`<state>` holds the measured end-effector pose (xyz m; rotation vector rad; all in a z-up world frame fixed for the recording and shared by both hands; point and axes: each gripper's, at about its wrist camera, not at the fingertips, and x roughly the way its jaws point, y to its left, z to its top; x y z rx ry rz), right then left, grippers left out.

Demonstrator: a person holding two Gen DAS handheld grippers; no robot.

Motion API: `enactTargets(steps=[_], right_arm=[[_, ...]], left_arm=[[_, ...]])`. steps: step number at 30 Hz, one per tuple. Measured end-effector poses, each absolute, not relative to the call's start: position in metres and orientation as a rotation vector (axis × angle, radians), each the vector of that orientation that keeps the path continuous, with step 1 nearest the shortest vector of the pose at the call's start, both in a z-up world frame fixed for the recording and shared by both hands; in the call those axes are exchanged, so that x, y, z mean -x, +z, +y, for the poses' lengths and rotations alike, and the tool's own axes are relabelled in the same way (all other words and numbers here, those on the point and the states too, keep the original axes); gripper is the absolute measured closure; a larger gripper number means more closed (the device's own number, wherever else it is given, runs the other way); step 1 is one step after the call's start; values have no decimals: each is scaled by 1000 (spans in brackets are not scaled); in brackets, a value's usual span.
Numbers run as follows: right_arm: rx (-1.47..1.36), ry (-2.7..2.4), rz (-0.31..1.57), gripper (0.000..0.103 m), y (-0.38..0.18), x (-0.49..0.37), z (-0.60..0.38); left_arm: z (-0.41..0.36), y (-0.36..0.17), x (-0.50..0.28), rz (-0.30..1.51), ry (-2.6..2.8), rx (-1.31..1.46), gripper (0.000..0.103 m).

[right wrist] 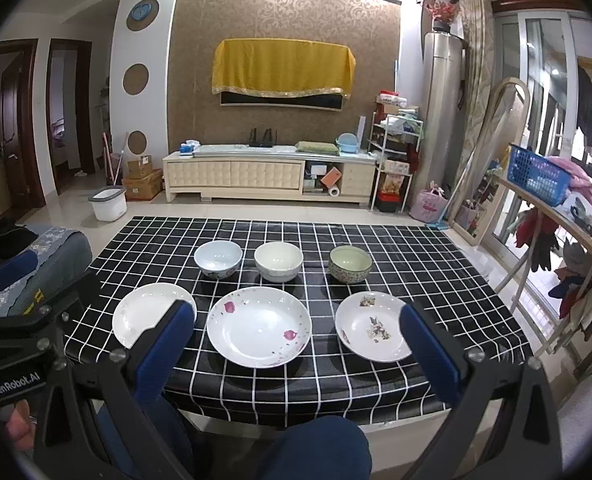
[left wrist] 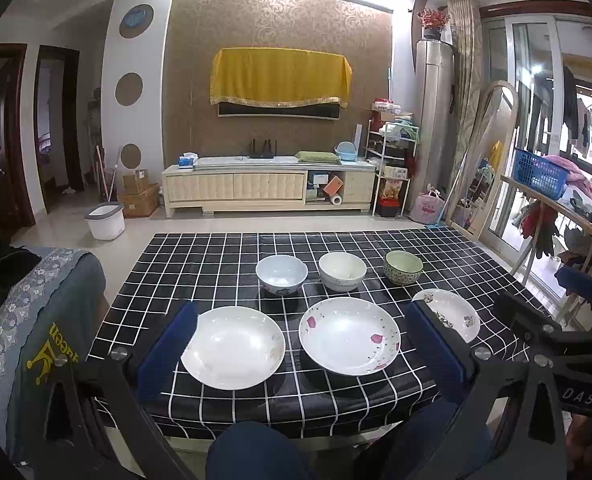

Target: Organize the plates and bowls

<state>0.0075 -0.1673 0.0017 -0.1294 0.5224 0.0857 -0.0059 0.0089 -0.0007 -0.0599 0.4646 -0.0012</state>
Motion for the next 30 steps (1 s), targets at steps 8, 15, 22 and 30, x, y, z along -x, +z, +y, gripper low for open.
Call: enactTargets(steps=[8, 15, 22, 30], right_arm=[[133, 85, 523, 0, 3, -7, -167], [131, 86, 524, 0, 4, -8, -167], [133, 86, 524, 0, 4, -7, -168], [121, 86, 529, 0, 6, -7, -169]], left_arm=[[9, 0, 6, 465, -5, 61, 0], [9, 1, 5, 466, -4, 60, 0], [8, 2, 6, 469, -5, 59, 0], [8, 3, 6, 472, -7, 55, 0]])
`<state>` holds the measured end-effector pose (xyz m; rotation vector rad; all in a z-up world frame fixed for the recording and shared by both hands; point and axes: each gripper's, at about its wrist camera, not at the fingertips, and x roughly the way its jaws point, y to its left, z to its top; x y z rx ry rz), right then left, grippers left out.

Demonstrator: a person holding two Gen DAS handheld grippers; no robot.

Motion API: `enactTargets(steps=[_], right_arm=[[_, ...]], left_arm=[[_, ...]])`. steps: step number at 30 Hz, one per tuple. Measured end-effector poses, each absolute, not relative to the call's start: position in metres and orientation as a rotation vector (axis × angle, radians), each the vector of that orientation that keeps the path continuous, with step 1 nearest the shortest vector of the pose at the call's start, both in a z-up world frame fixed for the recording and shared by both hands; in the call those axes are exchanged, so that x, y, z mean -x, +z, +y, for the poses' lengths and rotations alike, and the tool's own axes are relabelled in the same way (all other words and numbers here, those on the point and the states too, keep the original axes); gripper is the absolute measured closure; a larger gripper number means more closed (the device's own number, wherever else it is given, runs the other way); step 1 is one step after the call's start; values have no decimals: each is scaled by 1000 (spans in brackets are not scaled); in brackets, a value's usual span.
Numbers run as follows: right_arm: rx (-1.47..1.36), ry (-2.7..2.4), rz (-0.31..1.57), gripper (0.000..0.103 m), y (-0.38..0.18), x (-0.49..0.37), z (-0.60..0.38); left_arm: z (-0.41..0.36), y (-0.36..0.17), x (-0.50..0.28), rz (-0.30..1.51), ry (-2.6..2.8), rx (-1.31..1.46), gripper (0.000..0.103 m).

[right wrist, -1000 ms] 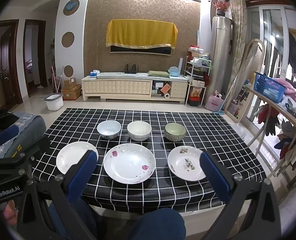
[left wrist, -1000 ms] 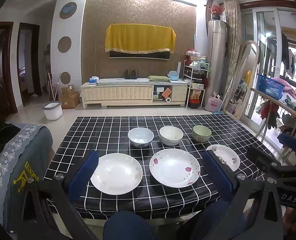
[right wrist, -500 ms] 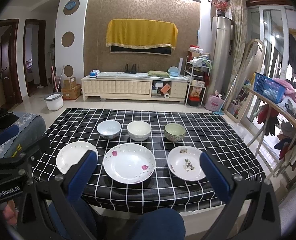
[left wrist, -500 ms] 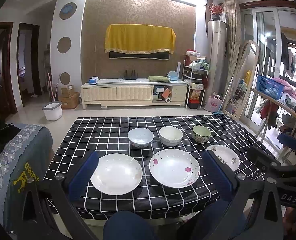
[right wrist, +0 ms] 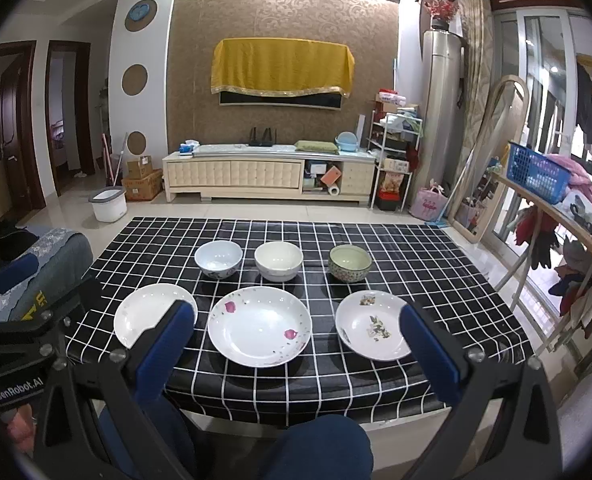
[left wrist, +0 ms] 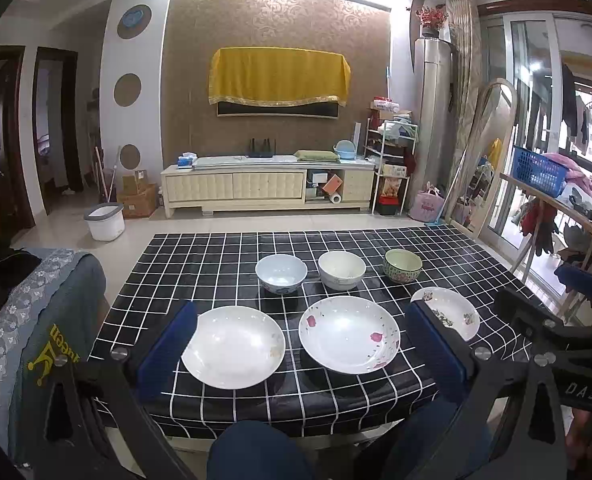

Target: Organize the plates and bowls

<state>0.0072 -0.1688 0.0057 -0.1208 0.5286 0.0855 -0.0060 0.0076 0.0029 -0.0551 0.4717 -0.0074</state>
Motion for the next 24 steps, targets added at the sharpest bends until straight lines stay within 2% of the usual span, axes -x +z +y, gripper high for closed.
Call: enactTargets(steps=[14, 24], right_arm=[[168, 109, 481, 0, 22, -47, -141], [180, 318, 627, 0, -7, -143, -72]], left_arm=[[39, 18, -42, 530, 42, 87, 0], [121, -17, -110, 667, 175, 159, 0]])
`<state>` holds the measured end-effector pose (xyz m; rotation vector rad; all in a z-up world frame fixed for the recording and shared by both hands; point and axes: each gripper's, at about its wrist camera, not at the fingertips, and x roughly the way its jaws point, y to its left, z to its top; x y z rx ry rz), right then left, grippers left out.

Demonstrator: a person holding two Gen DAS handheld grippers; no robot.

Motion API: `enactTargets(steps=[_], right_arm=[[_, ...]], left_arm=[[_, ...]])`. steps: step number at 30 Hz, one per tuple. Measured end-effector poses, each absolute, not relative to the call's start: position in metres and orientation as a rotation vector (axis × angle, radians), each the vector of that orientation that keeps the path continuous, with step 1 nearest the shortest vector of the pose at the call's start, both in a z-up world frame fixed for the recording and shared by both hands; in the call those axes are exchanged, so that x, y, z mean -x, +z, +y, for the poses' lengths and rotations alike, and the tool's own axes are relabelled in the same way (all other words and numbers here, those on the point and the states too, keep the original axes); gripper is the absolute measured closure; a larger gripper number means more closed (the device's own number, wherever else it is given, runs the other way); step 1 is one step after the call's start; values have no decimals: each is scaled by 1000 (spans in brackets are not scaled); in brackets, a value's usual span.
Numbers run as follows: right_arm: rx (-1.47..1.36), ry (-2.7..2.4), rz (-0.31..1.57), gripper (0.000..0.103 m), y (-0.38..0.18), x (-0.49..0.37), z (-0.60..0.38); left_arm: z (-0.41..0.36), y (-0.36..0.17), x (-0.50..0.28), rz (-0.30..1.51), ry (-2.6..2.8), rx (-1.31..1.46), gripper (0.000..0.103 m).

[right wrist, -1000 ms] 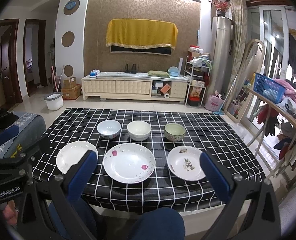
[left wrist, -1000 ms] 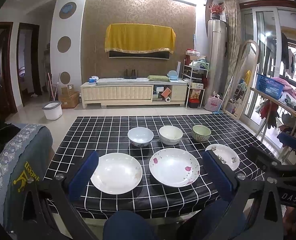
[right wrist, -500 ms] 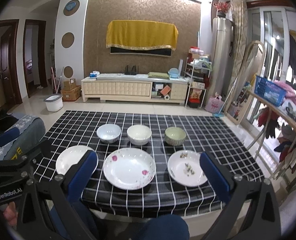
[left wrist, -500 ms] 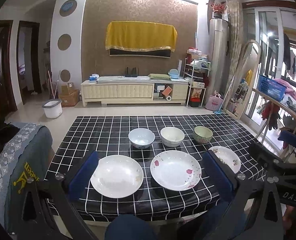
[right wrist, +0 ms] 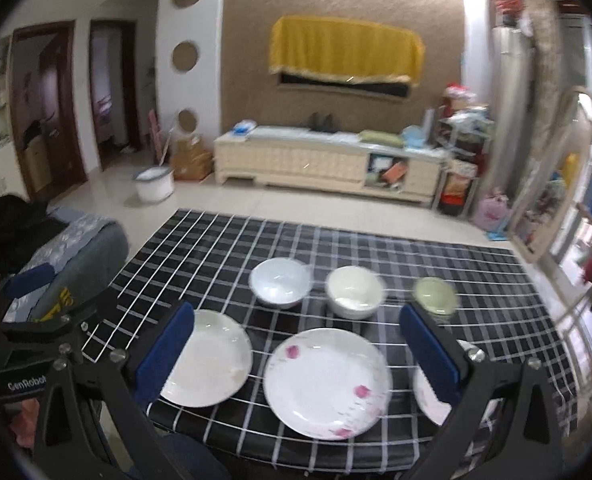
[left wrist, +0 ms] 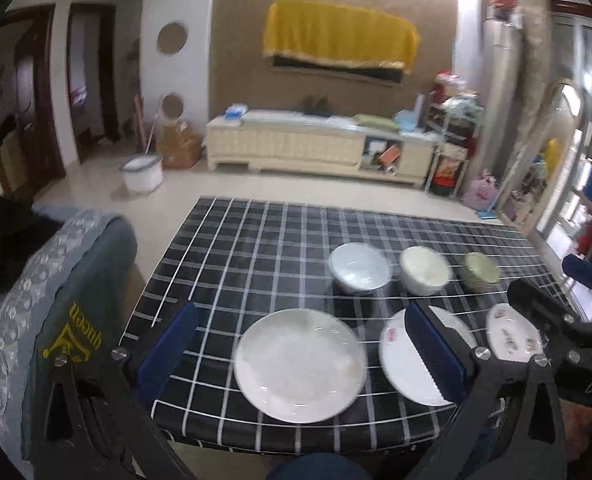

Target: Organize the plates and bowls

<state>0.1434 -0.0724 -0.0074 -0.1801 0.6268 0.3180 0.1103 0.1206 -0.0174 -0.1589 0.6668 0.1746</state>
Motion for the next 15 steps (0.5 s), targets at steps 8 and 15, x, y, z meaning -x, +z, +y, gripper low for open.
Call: enactTargets(steps=[8, 15], right_arm=[[219, 376, 822, 9, -81, -201, -21], [251, 419, 1003, 30, -149, -227, 0]], left_arm=[[172, -88, -150, 866, 223, 216, 11], [196, -159, -167, 1041, 229, 251, 33]])
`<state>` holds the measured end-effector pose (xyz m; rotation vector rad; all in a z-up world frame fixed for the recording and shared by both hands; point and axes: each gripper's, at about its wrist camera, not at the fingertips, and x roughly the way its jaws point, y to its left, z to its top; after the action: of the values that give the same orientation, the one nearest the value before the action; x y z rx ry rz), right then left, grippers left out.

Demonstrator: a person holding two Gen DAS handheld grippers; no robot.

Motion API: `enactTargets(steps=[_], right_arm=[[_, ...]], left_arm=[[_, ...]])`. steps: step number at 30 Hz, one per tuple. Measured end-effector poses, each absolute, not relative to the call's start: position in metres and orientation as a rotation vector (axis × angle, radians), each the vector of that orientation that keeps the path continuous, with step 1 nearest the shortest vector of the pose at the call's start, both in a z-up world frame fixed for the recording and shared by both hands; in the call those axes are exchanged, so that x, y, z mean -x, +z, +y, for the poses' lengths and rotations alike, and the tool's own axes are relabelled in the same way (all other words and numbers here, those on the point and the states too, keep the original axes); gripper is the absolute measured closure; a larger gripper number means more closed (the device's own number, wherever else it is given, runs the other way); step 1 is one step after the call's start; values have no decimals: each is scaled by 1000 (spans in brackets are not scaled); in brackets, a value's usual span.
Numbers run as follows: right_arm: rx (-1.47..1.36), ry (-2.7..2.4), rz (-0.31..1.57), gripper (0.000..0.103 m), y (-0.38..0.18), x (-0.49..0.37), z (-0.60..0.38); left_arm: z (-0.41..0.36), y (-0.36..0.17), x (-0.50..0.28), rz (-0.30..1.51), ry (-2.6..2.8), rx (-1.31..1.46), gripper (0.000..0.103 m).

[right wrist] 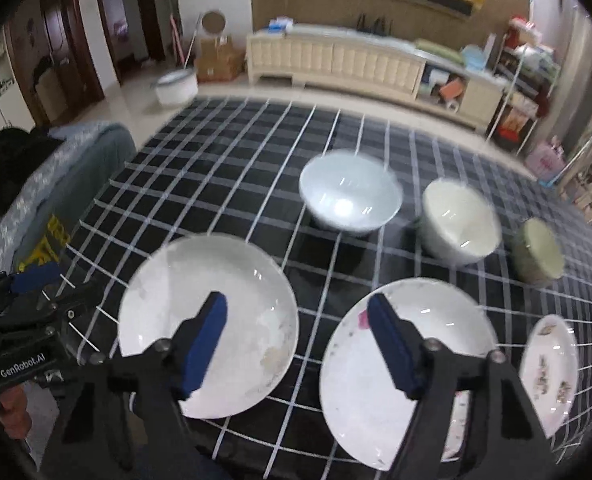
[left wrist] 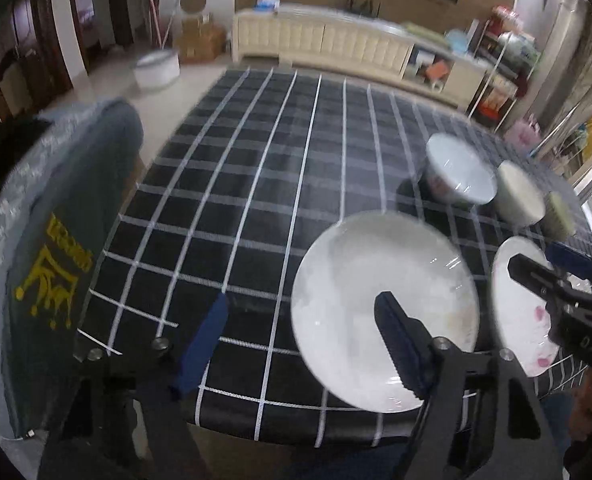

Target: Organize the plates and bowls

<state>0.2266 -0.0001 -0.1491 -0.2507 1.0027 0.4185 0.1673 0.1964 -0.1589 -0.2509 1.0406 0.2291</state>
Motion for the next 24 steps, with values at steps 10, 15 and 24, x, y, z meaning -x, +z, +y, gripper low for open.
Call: enactTargets(steps=[10, 15, 24], right_arm=[[288, 413, 1108, 42, -196, -250, 8], [306, 414, 1137, 55, -209, -252, 6], [300, 454, 1208, 83, -228, -247, 9]], left_arm=[[201, -198, -182, 1140, 209, 249, 42], [201, -212, -191, 1175, 203, 247, 50], [199, -224, -197, 1203, 142, 320, 87]])
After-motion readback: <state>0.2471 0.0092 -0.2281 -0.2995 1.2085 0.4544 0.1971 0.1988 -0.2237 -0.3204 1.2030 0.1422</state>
